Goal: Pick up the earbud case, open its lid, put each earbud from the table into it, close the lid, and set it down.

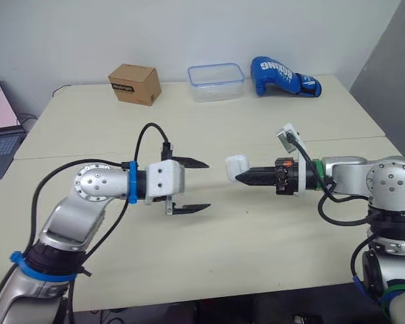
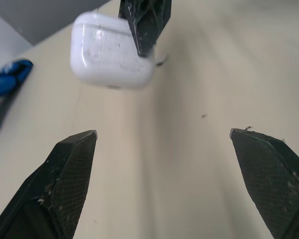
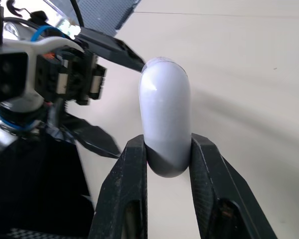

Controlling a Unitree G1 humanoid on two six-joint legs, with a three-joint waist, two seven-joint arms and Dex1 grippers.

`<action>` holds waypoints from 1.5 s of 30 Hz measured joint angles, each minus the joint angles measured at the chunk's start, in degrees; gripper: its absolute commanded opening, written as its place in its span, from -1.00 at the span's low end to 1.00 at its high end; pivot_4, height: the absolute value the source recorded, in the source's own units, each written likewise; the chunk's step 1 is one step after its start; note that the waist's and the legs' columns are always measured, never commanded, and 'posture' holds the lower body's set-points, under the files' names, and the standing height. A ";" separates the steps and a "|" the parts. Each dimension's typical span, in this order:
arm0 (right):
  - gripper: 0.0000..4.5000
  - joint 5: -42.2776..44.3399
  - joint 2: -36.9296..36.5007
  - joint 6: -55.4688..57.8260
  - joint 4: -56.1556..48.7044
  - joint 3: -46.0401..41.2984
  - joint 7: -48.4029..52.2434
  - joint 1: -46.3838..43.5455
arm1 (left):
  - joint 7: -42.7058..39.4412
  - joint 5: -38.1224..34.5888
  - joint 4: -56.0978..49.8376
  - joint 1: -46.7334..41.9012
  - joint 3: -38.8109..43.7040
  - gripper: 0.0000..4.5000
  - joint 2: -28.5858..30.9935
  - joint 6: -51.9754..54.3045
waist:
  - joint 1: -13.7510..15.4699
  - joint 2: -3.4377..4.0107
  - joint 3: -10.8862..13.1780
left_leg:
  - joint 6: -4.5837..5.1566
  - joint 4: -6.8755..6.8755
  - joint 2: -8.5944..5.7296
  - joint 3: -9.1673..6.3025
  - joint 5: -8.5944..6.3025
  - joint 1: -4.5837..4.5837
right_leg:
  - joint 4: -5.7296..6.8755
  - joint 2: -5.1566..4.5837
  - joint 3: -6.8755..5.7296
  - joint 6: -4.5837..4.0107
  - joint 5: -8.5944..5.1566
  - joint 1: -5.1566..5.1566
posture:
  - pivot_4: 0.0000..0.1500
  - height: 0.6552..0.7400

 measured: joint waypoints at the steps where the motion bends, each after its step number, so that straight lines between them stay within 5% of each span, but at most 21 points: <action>1: -0.67 -1.92 -1.42 -1.83 -1.24 2.32 2.22 -0.01 | -0.13 -1.33 0.13 -0.62 0.26 0.99 0.27 2.64 | 0.00 0.00 0.00 | 0.09 0.01 0.00 -0.01 -0.05 0.00 | 0.01 0.00 -0.01 0.01 0.00 0.00 | 1.00 0.78; 10: -0.67 -26.16 -13.74 -24.18 -8.65 21.92 20.22 -1.75 | -0.78 -4.34 5.25 -8.52 -1.67 0.99 0.34 17.00 | -0.13 -0.02 0.01 | -0.05 0.01 0.01 0.02 0.02 -0.01 | -0.03 0.00 -0.01 0.04 -0.03 -0.02 | 1.00 0.78; 15: -0.67 -36.13 -14.26 -31.06 -9.07 28.11 25.22 -4.04 | -2.43 -4.30 5.77 -10.91 -4.97 0.99 -0.35 21.11 | -0.10 -0.02 0.01 | -0.06 0.00 0.01 0.02 0.03 -0.01 | -0.01 0.00 0.01 0.04 -0.02 -0.04 | 1.00 0.78; 19: -0.67 -40.45 -13.82 -32.72 -9.28 30.71 27.25 -5.22 | -2.78 -3.91 6.98 -12.45 -8.06 0.99 -0.91 24.35 | -0.05 -0.04 0.02 | -0.06 0.01 0.00 0.01 0.03 -0.03 | -0.02 0.00 0.01 0.04 -0.02 -0.04 | 1.00 0.78; 25: -0.67 -45.70 -11.94 -32.74 -9.17 33.49 29.21 -6.80 | -2.65 -2.93 9.31 -15.15 -9.86 0.34 -3.26 25.53 | -0.05 -0.04 0.02 | -0.07 0.02 0.00 0.01 0.03 -0.04 | -0.01 0.00 0.01 0.03 -0.02 -0.07 | 1.00 0.78; 45: -0.67 -54.27 -6.03 -28.38 -3.35 37.54 32.37 -13.08 | -2.78 0.66 10.15 -16.89 -13.36 0.34 -5.78 25.98 | -0.07 -0.04 0.02 | -0.09 0.03 -0.01 0.06 0.04 -0.16 | 0.05 -0.01 0.10 0.02 -0.01 -0.28 | 1.00 0.78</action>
